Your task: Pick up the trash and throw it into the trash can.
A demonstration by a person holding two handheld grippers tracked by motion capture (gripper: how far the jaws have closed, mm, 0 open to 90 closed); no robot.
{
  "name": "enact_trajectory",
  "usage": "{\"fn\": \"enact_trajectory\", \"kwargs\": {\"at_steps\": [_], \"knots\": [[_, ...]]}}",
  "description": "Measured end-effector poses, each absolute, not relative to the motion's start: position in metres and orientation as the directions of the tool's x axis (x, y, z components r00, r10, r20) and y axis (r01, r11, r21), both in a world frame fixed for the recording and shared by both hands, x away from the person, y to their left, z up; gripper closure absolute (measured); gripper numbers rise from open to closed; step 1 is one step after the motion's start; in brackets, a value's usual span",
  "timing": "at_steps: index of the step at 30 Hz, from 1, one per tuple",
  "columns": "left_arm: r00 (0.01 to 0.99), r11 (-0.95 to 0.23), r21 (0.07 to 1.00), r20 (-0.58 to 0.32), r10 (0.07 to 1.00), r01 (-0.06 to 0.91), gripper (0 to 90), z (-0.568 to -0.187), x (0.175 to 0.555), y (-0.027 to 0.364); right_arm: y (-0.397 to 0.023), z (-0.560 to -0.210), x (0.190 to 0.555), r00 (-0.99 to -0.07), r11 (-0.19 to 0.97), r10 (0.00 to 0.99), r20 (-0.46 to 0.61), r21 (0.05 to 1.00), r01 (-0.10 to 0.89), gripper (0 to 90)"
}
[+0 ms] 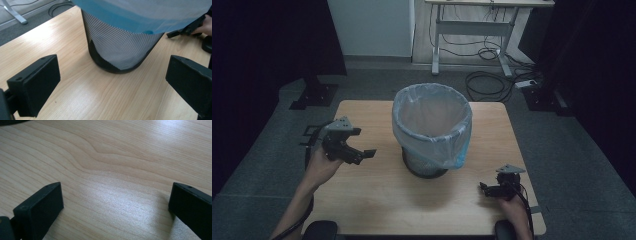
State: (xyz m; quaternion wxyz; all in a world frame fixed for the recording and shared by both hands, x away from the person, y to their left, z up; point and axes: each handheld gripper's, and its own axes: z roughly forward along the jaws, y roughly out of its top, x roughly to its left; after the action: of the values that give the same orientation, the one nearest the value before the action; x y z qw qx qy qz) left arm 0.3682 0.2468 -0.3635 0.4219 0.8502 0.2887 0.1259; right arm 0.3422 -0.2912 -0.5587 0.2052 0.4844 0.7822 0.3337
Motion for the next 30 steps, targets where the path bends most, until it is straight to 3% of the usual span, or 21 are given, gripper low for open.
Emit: {"fn": "enact_trajectory", "kwargs": {"at_steps": [30], "knots": [[0.773, -0.446, 0.779, -0.077, 0.629, 0.441, 0.0, -0.44, 0.363, 0.251, -0.291, -0.559, 0.342, -0.447, 0.308, 0.894, 0.003, 0.721, 0.621, 0.0]]}}
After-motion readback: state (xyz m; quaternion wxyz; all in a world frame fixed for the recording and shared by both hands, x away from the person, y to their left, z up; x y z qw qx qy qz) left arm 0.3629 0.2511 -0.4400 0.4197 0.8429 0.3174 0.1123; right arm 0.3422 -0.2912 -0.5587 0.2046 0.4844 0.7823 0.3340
